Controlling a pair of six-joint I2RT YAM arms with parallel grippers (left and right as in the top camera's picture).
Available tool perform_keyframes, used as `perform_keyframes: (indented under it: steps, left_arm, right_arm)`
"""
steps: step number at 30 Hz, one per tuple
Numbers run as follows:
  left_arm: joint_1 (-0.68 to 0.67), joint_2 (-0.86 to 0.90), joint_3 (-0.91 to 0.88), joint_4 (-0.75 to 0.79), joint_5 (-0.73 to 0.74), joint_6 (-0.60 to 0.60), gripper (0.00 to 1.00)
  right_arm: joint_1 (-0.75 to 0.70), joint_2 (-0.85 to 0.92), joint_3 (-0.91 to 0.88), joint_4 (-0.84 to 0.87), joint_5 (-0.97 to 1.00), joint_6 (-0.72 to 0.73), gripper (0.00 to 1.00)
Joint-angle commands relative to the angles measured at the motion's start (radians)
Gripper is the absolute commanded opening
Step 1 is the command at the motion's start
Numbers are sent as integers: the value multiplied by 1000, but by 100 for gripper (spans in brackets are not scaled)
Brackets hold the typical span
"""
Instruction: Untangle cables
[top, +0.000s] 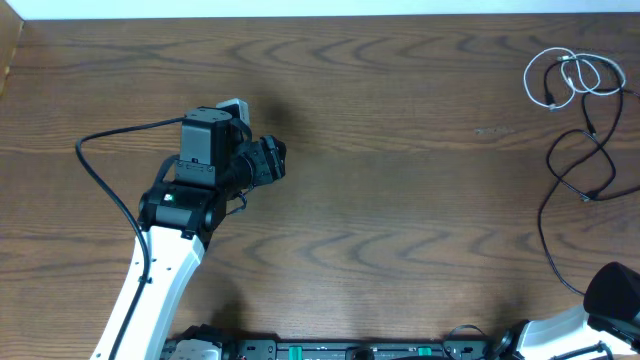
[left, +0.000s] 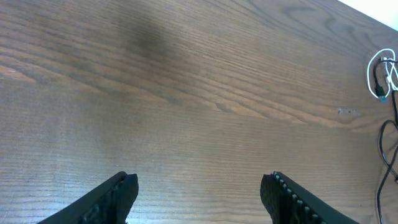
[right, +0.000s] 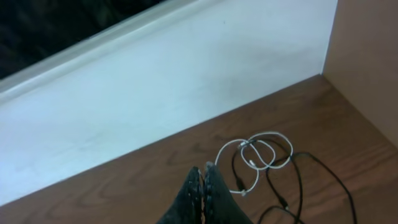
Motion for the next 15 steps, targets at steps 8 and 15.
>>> perform_keyframes:
  steps: [8,15]
  left_arm:
    - [3,0,19,-3,-14,14,94]
    - [3,0,19,-2,-14,14,96]
  right_arm:
    - [-4,-5,0,-137,12,-7,21]
    - [30,-79,0,-232,-57,-90,44]
